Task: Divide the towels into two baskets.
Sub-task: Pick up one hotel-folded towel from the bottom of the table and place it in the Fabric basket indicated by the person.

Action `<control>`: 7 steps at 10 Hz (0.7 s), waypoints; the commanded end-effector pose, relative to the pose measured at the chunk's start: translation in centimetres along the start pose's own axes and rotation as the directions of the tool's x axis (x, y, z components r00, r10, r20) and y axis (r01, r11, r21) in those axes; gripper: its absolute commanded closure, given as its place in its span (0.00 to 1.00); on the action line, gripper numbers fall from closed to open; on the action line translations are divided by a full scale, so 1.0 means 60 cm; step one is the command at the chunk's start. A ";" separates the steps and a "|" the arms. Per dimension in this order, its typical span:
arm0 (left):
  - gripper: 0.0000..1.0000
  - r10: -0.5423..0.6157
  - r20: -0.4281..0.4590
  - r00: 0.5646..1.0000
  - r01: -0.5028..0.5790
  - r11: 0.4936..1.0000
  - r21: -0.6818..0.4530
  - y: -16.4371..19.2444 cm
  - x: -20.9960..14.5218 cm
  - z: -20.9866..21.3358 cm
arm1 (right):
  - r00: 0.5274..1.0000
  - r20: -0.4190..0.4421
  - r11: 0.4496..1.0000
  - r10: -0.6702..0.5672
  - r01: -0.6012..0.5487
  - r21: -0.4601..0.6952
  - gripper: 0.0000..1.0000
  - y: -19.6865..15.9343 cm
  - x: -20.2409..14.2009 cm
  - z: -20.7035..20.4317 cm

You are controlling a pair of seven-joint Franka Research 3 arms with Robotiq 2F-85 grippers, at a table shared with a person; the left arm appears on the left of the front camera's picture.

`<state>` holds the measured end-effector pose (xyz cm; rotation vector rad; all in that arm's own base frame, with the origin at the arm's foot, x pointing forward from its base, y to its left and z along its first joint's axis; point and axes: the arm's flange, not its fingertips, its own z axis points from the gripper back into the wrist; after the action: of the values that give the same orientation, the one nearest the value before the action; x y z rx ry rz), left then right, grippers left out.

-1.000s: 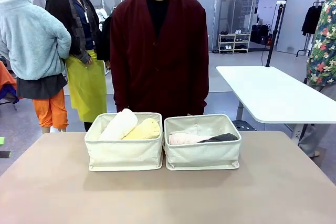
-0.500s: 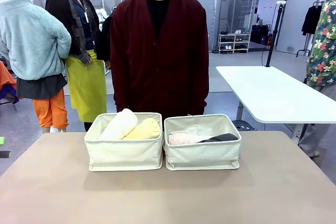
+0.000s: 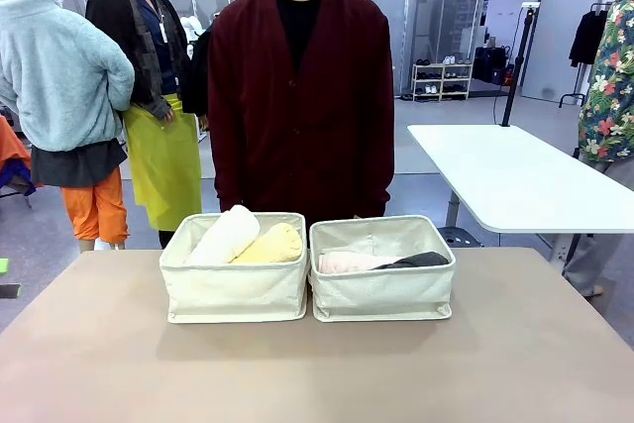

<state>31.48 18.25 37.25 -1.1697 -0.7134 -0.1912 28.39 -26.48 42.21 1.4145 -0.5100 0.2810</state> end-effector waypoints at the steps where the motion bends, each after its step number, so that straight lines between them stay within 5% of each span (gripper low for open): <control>1: 0.00 0.002 0.017 1.000 -0.002 1.000 -0.014 -0.004 -0.001 0.003 | 1.000 0.002 1.000 0.006 -0.006 -0.001 0.00 0.003 0.000 0.001; 7: 0.00 0.002 0.017 1.000 -0.002 1.000 -0.014 -0.004 -0.001 0.003 | 1.000 0.002 1.000 0.006 -0.006 -0.001 0.00 0.003 0.000 0.001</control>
<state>31.48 18.25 37.25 -1.1697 -0.7134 -0.1912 28.44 -26.44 42.23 1.4141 -0.5087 0.2822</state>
